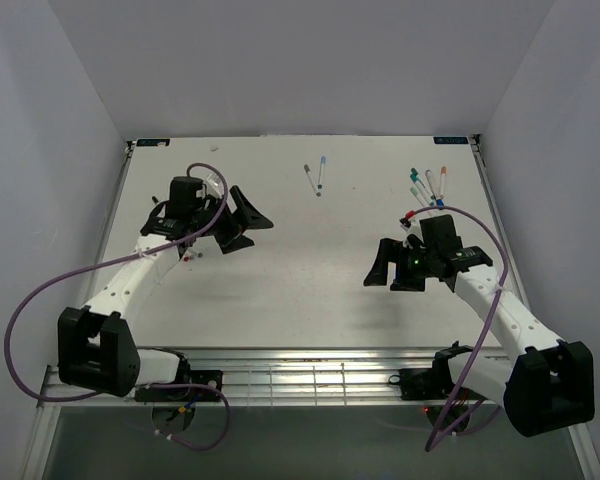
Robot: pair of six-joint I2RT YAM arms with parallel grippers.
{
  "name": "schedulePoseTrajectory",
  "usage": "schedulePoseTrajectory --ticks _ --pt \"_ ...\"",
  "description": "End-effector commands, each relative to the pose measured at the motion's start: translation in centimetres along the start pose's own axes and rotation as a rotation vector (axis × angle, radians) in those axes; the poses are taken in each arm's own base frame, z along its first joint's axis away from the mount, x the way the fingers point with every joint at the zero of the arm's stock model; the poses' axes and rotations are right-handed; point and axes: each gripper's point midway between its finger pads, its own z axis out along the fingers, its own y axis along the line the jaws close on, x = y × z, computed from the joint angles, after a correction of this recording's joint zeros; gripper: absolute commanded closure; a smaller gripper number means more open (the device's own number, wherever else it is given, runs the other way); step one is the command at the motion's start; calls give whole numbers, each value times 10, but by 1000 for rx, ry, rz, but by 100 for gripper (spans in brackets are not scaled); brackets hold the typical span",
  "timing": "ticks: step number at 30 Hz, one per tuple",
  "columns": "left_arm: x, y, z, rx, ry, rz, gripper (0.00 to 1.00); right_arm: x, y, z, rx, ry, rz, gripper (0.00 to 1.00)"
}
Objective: Open the pen caps
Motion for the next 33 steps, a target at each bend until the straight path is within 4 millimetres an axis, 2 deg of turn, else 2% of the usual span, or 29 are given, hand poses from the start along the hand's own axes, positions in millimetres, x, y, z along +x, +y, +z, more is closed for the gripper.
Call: schedulePoseTrajectory --ticks 1,2,3,4,5,6,7,8,9,11,12,13,14,15,16,18,19,23,25,27,28,29,30,31,32,33 --pt "-21 -39 8 36 -10 71 8 -12 19 -3 -77 -57 -59 10" --pt "-25 -41 13 15 -5 90 8 -13 20 -3 -83 -58 -63 9" --pt "-24 -30 27 -41 33 62 8 -13 22 -3 -87 -55 -65 9" --pt "-26 -34 33 -54 40 73 8 -15 24 -5 -89 -58 -69 7" --pt "-36 -50 35 -36 23 97 8 -16 25 -6 -89 -55 -68 7" --pt "-38 -46 46 -56 38 88 8 -16 26 -6 -90 -56 -69 6" --pt "-37 -49 53 -58 49 93 8 -18 27 -7 -85 -60 -67 5" --pt "-44 -60 56 -45 35 107 8 -20 27 -8 -80 -68 -66 5" --pt "-46 -59 62 -50 43 105 8 -22 26 -8 -69 -73 -66 5" --pt "-48 -48 82 -97 62 86 8 -22 26 -9 -61 -65 -70 5" --pt "-55 -53 84 -109 52 93 10 -22 27 -10 -61 -61 -73 4" --pt "-55 -42 99 -166 65 85 10 -21 26 -11 -56 -49 -73 3" --pt "-66 -33 104 -244 13 96 10 -23 27 -12 -56 -55 -83 3" --pt "-76 -43 104 -263 -14 114 10 -24 27 -13 -55 -60 -88 3" --pt "-75 -33 119 -309 -8 121 10 -25 27 -13 -54 -65 -90 3" --pt "-89 -36 125 -349 -52 123 10 -26 28 -14 -53 -77 -93 2" --pt "-89 -26 137 -375 -42 114 11 -26 27 -14 -51 -76 -92 1" --pt "-99 -25 150 -403 -51 108 16 -36 23 -14 -16 -115 -100 0" --pt "-99 -21 146 -432 -78 105 16 -46 20 -12 8 -146 -107 5" --pt "-103 -32 136 -421 -128 130 16 -60 18 -6 24 -167 -103 7" --pt "-102 -24 131 -450 -142 128 16 -69 23 -6 20 -188 -101 10" --pt "-103 -24 126 -457 -157 138 16 -73 22 3 35 -178 -99 11" --pt "-107 -29 114 -460 -191 154 16 -84 26 6 32 -208 -112 12" --pt "-106 -20 108 -495 -202 163 16 -94 29 13 36 -211 -110 13" --pt "-105 -20 102 -496 -207 183 15 -98 33 19 47 -214 -121 13" --pt "-105 -28 90 -477 -223 205 15 -106 38 24 40 -223 -129 13"
